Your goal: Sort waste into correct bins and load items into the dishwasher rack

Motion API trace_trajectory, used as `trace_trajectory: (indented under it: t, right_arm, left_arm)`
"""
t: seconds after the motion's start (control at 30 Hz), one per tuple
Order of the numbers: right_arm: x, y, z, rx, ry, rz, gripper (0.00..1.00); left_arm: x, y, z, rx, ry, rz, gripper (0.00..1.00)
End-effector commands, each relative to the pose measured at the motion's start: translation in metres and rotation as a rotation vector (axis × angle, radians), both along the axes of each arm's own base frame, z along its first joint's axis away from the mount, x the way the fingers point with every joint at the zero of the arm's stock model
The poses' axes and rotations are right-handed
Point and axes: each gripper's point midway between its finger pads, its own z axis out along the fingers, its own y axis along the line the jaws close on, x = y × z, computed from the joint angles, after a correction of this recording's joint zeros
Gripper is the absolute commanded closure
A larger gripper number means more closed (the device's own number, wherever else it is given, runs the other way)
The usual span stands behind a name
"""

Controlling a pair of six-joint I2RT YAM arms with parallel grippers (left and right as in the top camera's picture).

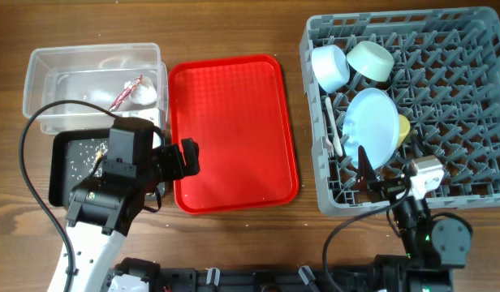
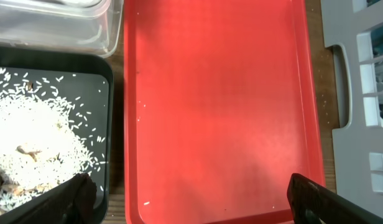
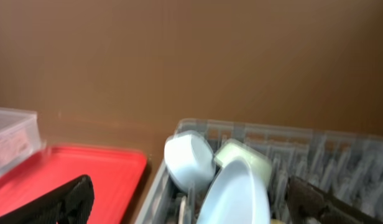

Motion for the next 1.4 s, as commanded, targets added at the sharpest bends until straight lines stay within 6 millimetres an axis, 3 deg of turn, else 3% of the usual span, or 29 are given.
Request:
trace_trajectory:
  t: [0.0, 0.23, 0.37, 0.6, 0.73, 0.87, 1.0, 1.37]
  right_arm:
    - [-0.004, 0.002, -0.002, -0.08, -0.093, -0.017, 0.0]
    - [0.002, -0.03, -0.029, -0.022, -0.024, -0.22, 0.0]
    - [-0.004, -0.035, -0.1, 0.032, 0.275, -0.253, 0.0]
    - [-0.004, -0.035, -0.099, 0.03, 0.273, -0.253, 0.0]
    - [0.001, -0.033, -0.07, 0.034, 0.151, -0.238, 0.0]
    - [0.006, -0.018, -0.08, -0.05, 0.129, -0.149, 0.0]
    - [0.008, -0.01, -0.074, -0.098, 0.067, -0.108, 0.0]
    - [0.01, -0.008, -0.073, -0.091, 0.032, -0.094, 0.0]
  left_arm:
    - [-0.001, -0.001, 0.0, -0.008, -0.002, -0.001, 0.0]
    - [-0.001, -0.001, 0.0, -0.008, -0.002, -0.001, 0.0]
    - [-0.001, -0.001, 0.0, -0.008, -0.002, -0.001, 0.0]
    - [-0.001, -0.001, 0.0, -0.008, -0.002, -0.001, 0.0]
    - [-0.001, -0.001, 0.0, -0.008, -0.002, -0.001, 0.0]
    - [-0.001, -0.001, 0.0, -0.008, -0.002, -0.001, 0.0]
    - [-0.001, -0.001, 0.0, -0.008, -0.002, -0.001, 0.0]
    - [-0.001, -0.001, 0.0, -0.008, -0.002, -0.001, 0.0]
